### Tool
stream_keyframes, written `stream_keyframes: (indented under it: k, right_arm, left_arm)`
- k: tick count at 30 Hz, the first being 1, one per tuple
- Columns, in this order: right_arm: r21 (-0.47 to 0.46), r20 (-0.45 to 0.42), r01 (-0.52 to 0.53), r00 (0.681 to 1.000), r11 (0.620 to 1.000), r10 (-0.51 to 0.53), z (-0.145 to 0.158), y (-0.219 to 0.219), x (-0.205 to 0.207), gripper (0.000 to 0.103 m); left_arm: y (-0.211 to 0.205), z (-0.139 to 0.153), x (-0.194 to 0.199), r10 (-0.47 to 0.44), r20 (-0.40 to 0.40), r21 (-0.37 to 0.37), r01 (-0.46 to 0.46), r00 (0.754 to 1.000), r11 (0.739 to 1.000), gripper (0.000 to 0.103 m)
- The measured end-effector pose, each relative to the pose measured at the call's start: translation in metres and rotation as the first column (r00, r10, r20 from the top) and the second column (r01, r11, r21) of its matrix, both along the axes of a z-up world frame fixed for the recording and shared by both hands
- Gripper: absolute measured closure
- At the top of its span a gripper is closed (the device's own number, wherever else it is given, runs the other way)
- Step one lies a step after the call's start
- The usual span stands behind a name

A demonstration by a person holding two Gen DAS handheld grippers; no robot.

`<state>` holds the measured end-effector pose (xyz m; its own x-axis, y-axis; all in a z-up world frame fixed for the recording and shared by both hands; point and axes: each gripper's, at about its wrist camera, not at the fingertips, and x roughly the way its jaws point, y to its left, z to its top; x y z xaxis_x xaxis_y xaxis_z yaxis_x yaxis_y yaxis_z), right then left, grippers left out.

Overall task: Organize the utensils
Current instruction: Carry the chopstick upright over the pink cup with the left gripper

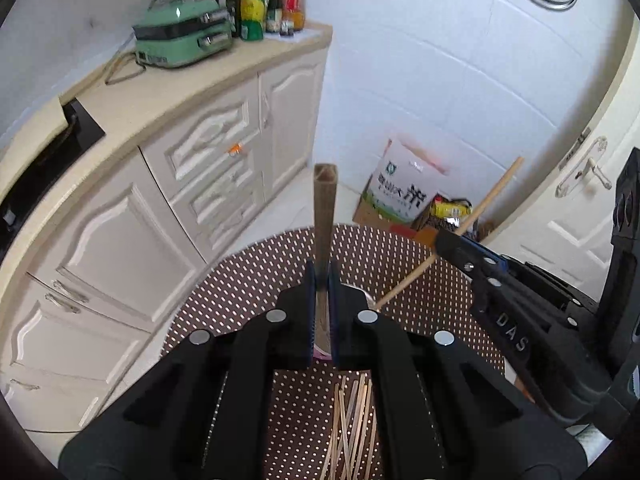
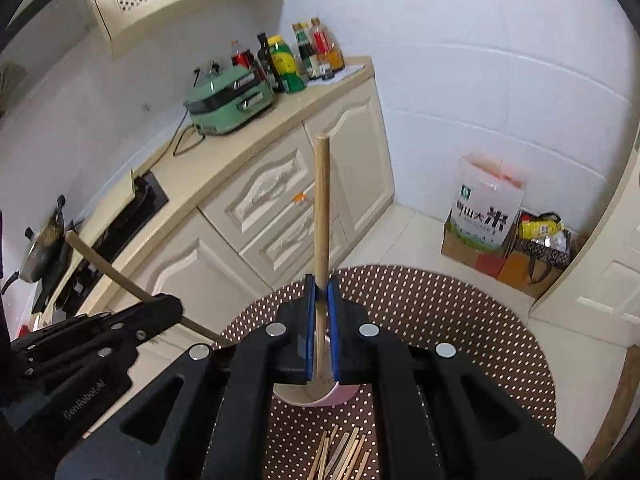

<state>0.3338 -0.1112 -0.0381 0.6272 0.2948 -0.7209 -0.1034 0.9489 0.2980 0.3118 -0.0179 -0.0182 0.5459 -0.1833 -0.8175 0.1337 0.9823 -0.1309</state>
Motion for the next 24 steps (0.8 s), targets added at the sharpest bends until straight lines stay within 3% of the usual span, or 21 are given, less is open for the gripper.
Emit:
stream_keyframes:
  k: [11,24]
  right_arm:
    - [-0.003,-0.116,-0.057,0.992,0.998,0.056,-0.041,0.014,0.015,0.098]
    - [-0.003,-0.170,-0.077,0.983,0.997,0.075,-0.058,0.018,0.026,0.095]
  left_arm:
    - [-0.006,-0.046,0.021,-0.021,-0.122,0.013,0.023,0.992,1.000,0.097]
    - [-0.001,-0.074,0.033,0.024,-0.159,-0.036,-0.030,0.987,0.999,0.097]
